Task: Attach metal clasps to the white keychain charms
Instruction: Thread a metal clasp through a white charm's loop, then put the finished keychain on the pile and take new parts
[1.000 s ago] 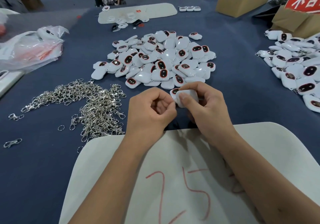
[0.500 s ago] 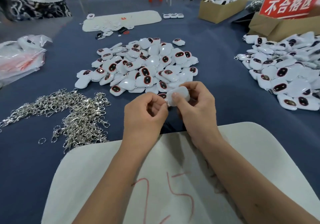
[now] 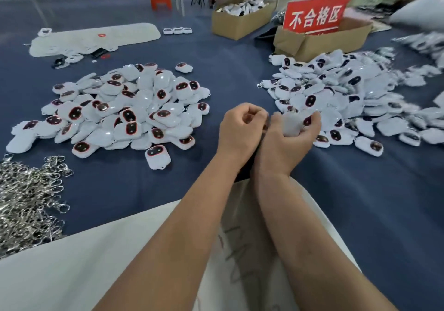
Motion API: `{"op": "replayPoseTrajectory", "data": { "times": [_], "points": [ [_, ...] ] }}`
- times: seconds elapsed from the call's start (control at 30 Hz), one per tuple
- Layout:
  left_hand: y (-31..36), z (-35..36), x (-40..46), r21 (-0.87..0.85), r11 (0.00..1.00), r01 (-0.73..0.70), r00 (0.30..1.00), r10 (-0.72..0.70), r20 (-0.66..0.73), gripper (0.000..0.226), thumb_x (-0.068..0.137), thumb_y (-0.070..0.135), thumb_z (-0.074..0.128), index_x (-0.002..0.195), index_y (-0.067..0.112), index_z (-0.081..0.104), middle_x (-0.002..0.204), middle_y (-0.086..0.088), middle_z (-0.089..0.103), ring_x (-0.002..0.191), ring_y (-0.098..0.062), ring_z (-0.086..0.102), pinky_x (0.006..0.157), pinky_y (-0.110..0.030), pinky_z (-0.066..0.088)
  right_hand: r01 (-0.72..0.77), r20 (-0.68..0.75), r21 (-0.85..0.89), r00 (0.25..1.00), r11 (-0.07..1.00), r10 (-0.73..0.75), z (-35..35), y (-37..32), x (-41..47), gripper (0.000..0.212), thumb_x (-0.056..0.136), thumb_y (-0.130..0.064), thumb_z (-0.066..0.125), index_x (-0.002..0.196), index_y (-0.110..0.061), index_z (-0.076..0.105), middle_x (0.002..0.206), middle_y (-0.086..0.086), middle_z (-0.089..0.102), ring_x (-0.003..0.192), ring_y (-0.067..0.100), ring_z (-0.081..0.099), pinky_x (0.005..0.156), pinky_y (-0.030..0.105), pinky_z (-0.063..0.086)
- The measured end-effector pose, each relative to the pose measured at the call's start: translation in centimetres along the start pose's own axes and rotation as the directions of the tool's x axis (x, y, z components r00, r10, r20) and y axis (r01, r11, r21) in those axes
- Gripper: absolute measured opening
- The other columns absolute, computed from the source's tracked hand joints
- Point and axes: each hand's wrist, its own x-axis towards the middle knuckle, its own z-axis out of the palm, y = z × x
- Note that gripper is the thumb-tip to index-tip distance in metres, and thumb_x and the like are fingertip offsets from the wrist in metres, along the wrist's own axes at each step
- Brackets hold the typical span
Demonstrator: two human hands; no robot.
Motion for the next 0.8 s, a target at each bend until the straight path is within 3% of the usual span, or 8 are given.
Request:
{"op": "replayPoseTrajectory", "data": {
  "times": [0.1, 0.2, 0.33, 0.43, 0.57, 0.63, 0.7, 0.8],
  "points": [
    [-0.2, -0.5, -0.1, 0.047, 0.998, -0.042, 0.997, 0.045, -0.060, 0.012, 0.092, 0.016, 0.065, 0.082, 0.017, 0.072, 0.083, 0.003, 0.075, 0.084, -0.017, 0.072, 0.086, -0.044, 0.058, -0.028, 0.127, -0.025, 0.991, 0.999, 0.031, 0.1, 0.5, 0.0, 0.097, 0.093, 0.007, 0.066, 0.168, -0.017, 0.009, 0.115, -0.033, 0.056, 0.094, -0.029, 0.055, 0.093, 0.001, 0.041],
    [-0.2, -2.1, -0.8, 0.044, 0.996, -0.077, 0.991, 0.081, -0.105, 0.012, 0.092, 0.015, 0.063, 0.083, 0.014, 0.070, 0.081, 0.001, 0.074, 0.084, -0.021, 0.073, 0.083, -0.049, 0.059, 0.002, 0.216, -0.128, 0.976, 0.992, 0.026, 0.0, 0.6, 0.2, 0.103, 0.092, 0.012, 0.052, 0.167, -0.031, -0.004, 0.135, -0.002, 0.045, 0.124, 0.007, 0.052, 0.118, 0.038, 0.043],
    [0.1, -4.6, -2.3, 0.108, 0.983, -0.151, 0.976, 0.165, -0.142, 0.017, 0.089, 0.023, 0.058, 0.082, 0.013, 0.070, 0.076, 0.003, 0.072, 0.080, -0.020, 0.073, 0.078, -0.050, 0.060, 0.212, 0.317, -0.457, 0.946, 0.864, -0.064, -0.4, 0.1, 0.4, 0.090, 0.091, 0.018, 0.041, 0.167, -0.016, 0.007, 0.172, 0.016, -0.019, 0.162, 0.028, -0.002, 0.130, 0.035, 0.013],
    [0.2, -5.9, -3.0, 0.184, 0.960, -0.213, 0.960, 0.241, -0.144, 0.016, 0.091, 0.019, 0.059, 0.081, 0.012, 0.069, 0.076, 0.006, 0.070, 0.077, -0.016, 0.071, 0.074, -0.046, 0.060, 0.381, 0.458, -0.642, 0.886, 0.665, -0.066, -0.3, 0.0, 0.5, 0.076, 0.089, 0.015, 0.044, 0.161, -0.007, 0.030, 0.170, 0.015, -0.027, 0.159, 0.033, -0.023, 0.131, 0.039, -0.003],
    [0.0, -7.5, -4.2, 0.429, 0.847, -0.314, 0.913, 0.393, -0.106, 0.015, 0.092, 0.014, 0.061, 0.079, 0.016, 0.067, 0.075, 0.008, 0.067, 0.071, -0.010, 0.063, 0.068, -0.031, 0.053, 0.559, 0.589, -0.688, 0.802, 0.462, -0.093, 0.1, 0.3, -0.3, 0.063, 0.095, 0.006, 0.047, 0.156, -0.010, 0.045, 0.176, 0.010, -0.005, 0.160, 0.033, -0.016, 0.130, 0.048, 0.001],
    [-0.4, -8.8, -4.8, 0.529, 0.782, -0.331, 0.899, 0.432, -0.076, 0.014, 0.093, 0.014, 0.061, 0.079, 0.016, 0.065, 0.076, 0.005, 0.065, 0.071, -0.012, 0.060, 0.068, -0.035, 0.051, 0.650, 0.679, -0.601, 0.722, 0.465, -0.132, 0.3, 0.6, -1.4, 0.050, 0.099, 0.003, 0.051, 0.147, -0.012, 0.057, 0.171, 0.009, 0.026, 0.161, 0.031, 0.007, 0.129, 0.036, 0.012],
    [-0.7, -10.2, -5.4, 0.585, 0.753, -0.302, 0.903, 0.423, -0.079, 0.012, 0.093, 0.015, 0.061, 0.082, 0.015, 0.065, 0.080, 0.003, 0.064, 0.075, -0.015, 0.058, 0.071, -0.037, 0.049, 0.725, 0.792, -0.437, 0.590, 0.532, -0.153, 0.5, 0.8, -3.1, 0.035, 0.098, 0.002, 0.055, 0.125, -0.011, 0.073, 0.145, 0.008, 0.062, 0.143, 0.031, 0.045, 0.110, 0.019, 0.029],
    [-1.4, -13.0, -6.4, 0.649, 0.742, -0.171, 0.907, 0.376, -0.191, 0.011, 0.093, 0.018, 0.062, 0.083, 0.015, 0.066, 0.085, 0.003, 0.064, 0.082, -0.018, 0.058, 0.077, -0.036, 0.046, 0.811, 0.916, -0.191, 0.350, 0.554, -0.195, 0.9, 0.9, -6.1, 0.019, 0.095, -0.002, 0.063, 0.102, -0.010, 0.078, 0.103, 0.003, 0.074, 0.104, 0.027, 0.059, 0.087, 0.031, 0.044]
  ]
}}
